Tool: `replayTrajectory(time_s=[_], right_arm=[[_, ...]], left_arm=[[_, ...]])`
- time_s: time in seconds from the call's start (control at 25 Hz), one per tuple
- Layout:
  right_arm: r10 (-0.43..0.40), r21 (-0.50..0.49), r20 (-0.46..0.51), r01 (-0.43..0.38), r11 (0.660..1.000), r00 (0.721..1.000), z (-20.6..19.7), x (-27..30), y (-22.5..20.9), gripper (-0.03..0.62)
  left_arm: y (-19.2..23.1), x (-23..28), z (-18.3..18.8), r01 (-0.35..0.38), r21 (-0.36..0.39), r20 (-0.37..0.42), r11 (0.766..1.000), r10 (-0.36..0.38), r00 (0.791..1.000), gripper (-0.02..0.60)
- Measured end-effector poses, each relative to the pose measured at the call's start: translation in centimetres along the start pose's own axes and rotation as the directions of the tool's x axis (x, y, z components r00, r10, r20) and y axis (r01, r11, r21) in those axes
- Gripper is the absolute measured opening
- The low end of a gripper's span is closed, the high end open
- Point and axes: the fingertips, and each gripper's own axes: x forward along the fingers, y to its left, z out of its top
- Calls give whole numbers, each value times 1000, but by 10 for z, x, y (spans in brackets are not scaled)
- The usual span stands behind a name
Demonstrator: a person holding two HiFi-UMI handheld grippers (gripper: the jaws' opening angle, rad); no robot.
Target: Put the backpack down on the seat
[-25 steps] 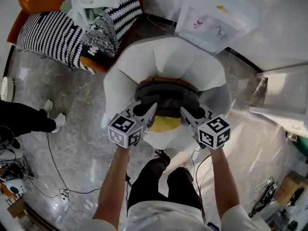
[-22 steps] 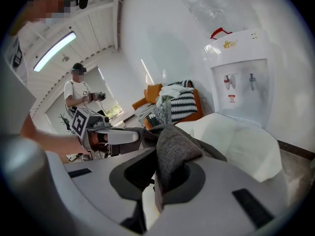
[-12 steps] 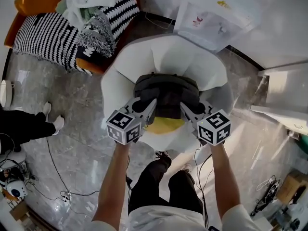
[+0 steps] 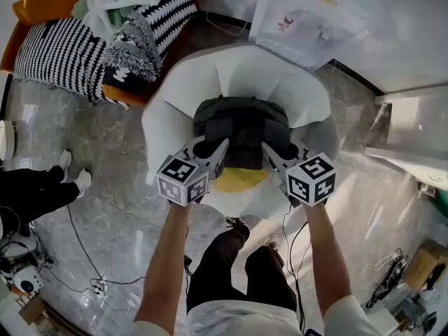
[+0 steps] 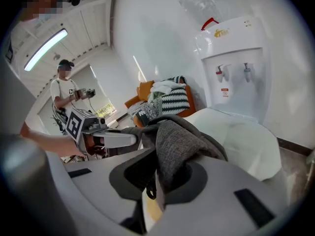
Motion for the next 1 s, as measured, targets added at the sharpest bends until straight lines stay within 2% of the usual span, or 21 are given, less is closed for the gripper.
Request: replayTrajectory(time_s=[0.52,1.0], right_arm=[[-7,13,-1,7,1000,1000,-7,25,-26,34],[-7,58,-20,8,998,1000,-20,47,-41,34]], left_arm=[[24,30,-12,-7,7,-36,1000,7,999,75],[46,54,-18,-13,-41,-46,999,11,999,94]])
